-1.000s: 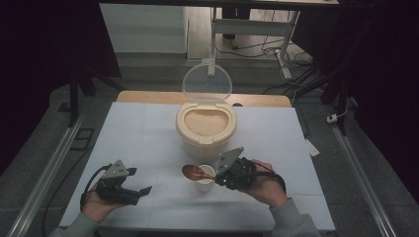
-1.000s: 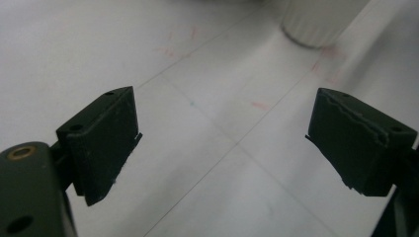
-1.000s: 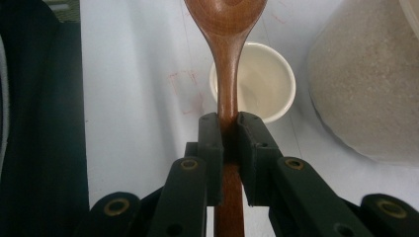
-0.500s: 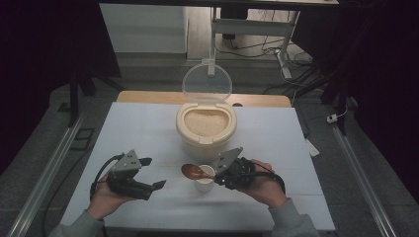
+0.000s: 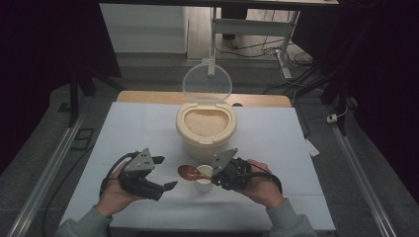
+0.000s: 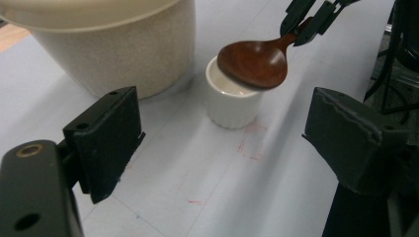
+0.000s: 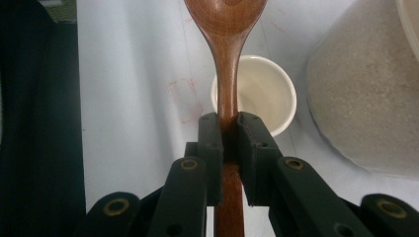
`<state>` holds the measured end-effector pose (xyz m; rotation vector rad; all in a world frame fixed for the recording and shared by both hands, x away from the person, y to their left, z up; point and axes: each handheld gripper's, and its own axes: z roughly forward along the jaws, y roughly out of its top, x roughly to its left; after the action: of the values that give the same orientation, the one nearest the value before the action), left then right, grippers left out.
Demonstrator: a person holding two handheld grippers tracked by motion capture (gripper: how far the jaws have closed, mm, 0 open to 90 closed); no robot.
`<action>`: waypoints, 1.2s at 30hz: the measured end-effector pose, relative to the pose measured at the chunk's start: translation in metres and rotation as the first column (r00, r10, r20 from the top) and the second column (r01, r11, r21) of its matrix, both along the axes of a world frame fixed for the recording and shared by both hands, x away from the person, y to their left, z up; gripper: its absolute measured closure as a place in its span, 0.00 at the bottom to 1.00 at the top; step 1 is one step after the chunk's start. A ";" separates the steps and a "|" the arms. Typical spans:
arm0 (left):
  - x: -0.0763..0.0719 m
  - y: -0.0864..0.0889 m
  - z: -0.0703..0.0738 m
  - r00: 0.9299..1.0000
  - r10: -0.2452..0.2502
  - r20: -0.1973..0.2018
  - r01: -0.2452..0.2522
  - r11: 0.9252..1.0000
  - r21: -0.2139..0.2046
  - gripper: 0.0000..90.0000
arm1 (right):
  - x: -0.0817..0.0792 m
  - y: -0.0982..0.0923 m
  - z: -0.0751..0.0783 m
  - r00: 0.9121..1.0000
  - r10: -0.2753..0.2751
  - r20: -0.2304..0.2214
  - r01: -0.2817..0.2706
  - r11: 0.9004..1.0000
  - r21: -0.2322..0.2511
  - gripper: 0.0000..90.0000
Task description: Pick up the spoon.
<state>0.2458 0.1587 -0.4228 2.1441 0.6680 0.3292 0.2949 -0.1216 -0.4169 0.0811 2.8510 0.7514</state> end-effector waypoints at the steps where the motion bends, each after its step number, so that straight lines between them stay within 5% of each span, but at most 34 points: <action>1: 0.000 -0.001 0.001 1.000 -0.004 0.001 0.004 1.000 -0.002 0.17 | 0.000 0.001 0.000 1.000 0.000 0.001 0.000 1.000 -0.002 0.90; 8: 0.003 -0.017 0.008 0.998 -0.053 0.015 0.053 0.998 0.016 0.19 | 0.000 0.003 0.001 1.000 -0.006 0.016 0.006 1.000 -0.008 0.90; 16: 0.017 -0.048 0.019 0.992 -0.121 0.042 0.117 0.990 0.085 0.26 | -0.003 0.015 0.001 0.999 0.027 0.024 -0.026 0.999 -0.024 0.90; 26: 0.022 -0.072 0.017 0.979 -0.202 0.037 0.192 0.965 0.179 0.34 | -0.004 0.015 0.001 0.999 0.024 0.029 -0.023 1.000 -0.021 0.90; 36: 0.027 -0.088 0.012 0.966 -0.260 -0.016 0.253 0.923 0.289 0.45 | -0.006 0.017 0.001 0.999 0.037 0.031 -0.036 0.999 -0.037 0.90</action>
<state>0.2725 0.0711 -0.4109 2.4693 0.3321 0.3235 0.2890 -0.1046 -0.4155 0.0119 2.8420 0.7013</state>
